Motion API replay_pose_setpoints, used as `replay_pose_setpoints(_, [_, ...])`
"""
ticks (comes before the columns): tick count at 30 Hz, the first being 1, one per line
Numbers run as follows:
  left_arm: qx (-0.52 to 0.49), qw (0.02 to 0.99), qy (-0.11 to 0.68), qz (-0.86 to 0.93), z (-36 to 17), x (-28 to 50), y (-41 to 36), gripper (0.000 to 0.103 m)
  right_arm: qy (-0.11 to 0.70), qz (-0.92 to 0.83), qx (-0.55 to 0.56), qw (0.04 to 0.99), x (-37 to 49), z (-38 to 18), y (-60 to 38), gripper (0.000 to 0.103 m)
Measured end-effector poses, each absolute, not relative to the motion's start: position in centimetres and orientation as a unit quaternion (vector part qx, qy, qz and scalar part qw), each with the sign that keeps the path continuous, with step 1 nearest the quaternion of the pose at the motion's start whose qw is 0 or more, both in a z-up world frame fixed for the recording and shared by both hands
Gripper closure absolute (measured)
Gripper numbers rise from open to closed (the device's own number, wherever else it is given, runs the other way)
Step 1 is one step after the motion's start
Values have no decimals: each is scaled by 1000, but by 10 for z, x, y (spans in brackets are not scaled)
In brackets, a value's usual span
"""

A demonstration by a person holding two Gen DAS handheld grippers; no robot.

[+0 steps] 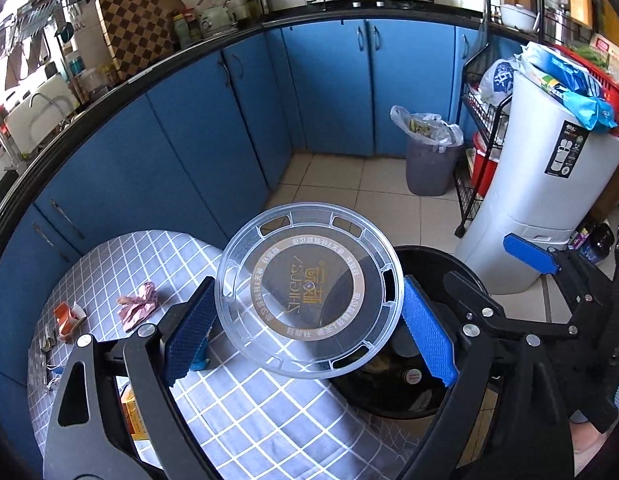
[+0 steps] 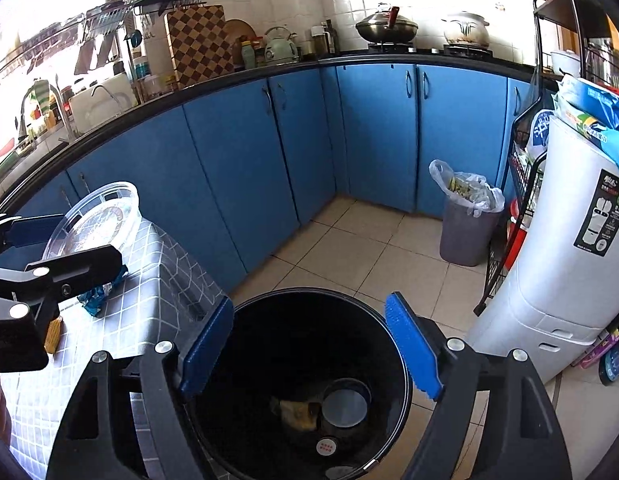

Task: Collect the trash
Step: 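Carry cup and lid over the black bin and release both, then move both tools back over the table toward the carton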

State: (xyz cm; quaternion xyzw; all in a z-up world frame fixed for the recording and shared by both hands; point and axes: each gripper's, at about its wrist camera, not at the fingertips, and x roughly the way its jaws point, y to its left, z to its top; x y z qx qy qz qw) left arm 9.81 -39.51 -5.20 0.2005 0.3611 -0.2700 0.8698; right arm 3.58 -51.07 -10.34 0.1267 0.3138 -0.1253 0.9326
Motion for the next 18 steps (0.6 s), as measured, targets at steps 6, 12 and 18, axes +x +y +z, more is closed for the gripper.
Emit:
replay_pose_setpoints(6, [169, 857, 390, -292, -53, 104, -396, 12, 317, -122, 128, 932, 37, -106, -513, 27])
replay_pose_setpoints(12, [124, 849, 407, -314, -51, 109, -385, 6, 322, -117, 128, 931, 39, -107, -508, 27])
replay_pose_setpoints(18, [115, 853, 414, -297, -52, 114, -369, 6, 325, -108, 123, 931, 41, -105, -501, 27])
